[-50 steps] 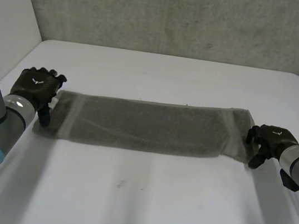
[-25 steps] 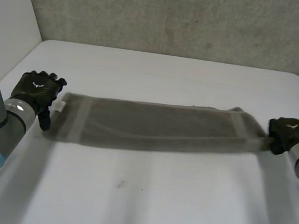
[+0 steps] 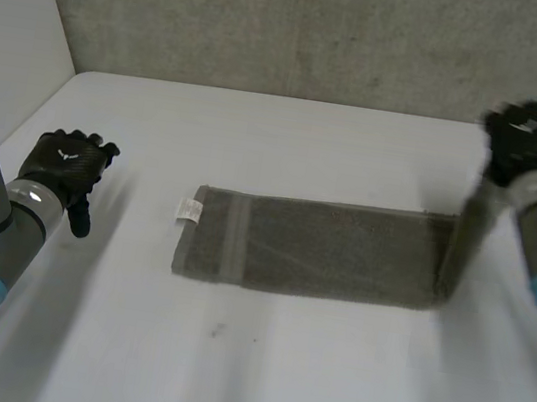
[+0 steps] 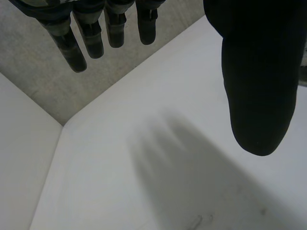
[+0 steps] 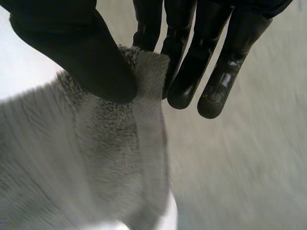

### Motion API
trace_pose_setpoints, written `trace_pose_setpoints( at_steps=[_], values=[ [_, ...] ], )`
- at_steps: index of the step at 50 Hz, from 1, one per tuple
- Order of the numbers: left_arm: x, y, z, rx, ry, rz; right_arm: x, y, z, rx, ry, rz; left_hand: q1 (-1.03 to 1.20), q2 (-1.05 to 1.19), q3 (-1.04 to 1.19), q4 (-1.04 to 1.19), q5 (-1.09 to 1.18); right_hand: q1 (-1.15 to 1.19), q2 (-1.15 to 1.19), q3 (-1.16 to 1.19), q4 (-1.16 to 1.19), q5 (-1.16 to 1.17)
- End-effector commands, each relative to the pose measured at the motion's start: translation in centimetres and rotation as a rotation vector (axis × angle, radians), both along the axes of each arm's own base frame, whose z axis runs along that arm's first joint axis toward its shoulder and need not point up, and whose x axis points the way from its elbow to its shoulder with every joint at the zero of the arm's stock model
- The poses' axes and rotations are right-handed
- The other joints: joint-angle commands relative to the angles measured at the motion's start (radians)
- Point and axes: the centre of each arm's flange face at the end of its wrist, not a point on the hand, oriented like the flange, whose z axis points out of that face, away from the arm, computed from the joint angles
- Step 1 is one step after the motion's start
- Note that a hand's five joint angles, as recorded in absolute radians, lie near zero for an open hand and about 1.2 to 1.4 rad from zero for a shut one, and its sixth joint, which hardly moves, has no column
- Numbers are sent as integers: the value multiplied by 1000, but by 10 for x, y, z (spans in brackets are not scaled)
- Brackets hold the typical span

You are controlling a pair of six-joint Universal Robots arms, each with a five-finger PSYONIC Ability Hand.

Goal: Fold the towel.

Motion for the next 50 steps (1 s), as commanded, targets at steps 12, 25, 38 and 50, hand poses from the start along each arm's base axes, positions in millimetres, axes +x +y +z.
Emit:
trace_pose_setpoints(
  at_steps=[12,25,38,50],
  values=[
    [1,5,-2,10,-2,0,217,174,-100,140,-31,824,-1,10,8,7,-30,449,220,214,203,239],
    [-12,7,5,-21,7,-38,218,183,-88,247,-48,825,-1,10,8,7,-30,-773,-1002,-1007,-1019,-982],
    [-75,18,39,-99,274,-170,124,121,-22,374,-427,457,8,19,17,16,-21,-773,-1002,-1007,-1019,-982],
    [-118,26,-6,7,281,-256,46,105,-91,586,-364,183,14,25,22,22,-15,-634,-864,-869,-881,-844]
  ],
)
